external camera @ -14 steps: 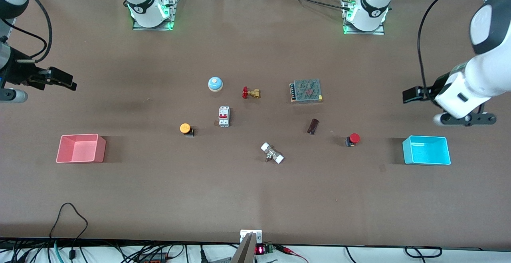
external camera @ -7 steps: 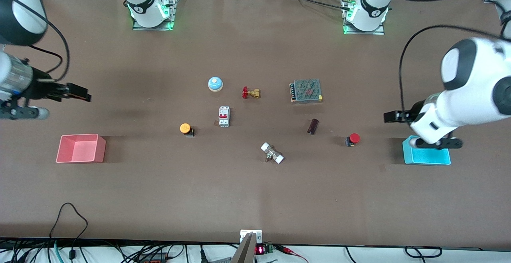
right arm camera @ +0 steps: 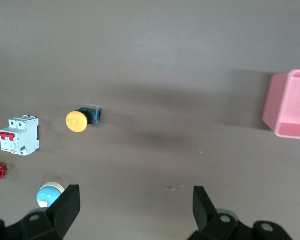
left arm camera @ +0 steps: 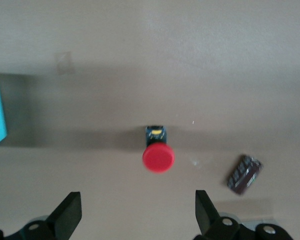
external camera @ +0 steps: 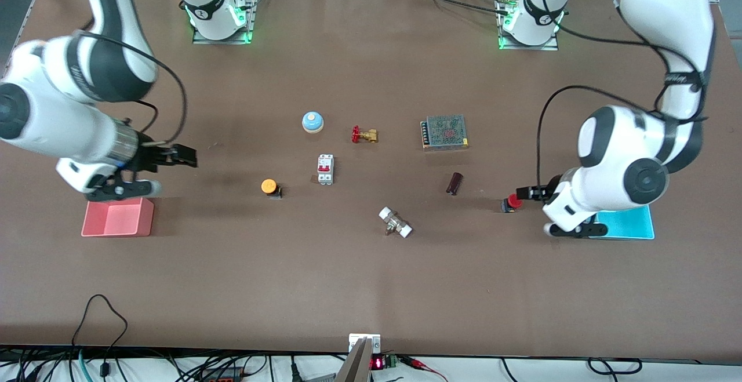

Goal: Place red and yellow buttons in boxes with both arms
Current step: 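Grasp the red button with the left gripper while the right gripper grasps yellow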

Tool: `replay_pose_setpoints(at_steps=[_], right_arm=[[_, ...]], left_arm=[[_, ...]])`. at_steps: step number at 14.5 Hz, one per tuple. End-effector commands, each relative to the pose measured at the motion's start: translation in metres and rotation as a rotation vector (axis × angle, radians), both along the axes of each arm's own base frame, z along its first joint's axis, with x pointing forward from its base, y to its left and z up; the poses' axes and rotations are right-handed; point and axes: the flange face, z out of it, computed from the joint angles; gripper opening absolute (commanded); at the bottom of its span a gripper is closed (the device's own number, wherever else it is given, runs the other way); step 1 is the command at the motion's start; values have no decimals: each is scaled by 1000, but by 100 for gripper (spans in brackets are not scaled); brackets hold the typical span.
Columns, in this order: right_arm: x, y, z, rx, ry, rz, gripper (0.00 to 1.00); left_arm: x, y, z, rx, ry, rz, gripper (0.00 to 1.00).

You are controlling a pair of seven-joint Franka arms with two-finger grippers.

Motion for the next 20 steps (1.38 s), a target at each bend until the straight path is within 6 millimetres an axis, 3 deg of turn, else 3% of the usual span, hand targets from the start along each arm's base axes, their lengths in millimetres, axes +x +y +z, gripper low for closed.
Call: replay_pose_setpoints(at_steps=[1, 3, 8, 11, 16, 20], right_arm=[[2, 37, -24, -19, 12, -10, 100], [-1, 78, -49, -39, 16, -12, 100], [-6, 131, -101, -74, 11, -123, 100], [-10, 156, -136, -94, 10, -157, 100], [-7, 157, -180, -108, 6, -179, 100], [-6, 151, -196, -120, 19, -185, 100]], left_arm=[[2, -19, -26, -6, -2, 27, 100], [1, -22, -40, -3, 11, 33, 100], [-10, -21, -77, 7, -6, 31, 100], [-13, -20, -81, 9, 4, 30, 99], [-22, -16, -79, 20, 35, 32, 81], [-19, -18, -73, 22, 23, 52, 62]])
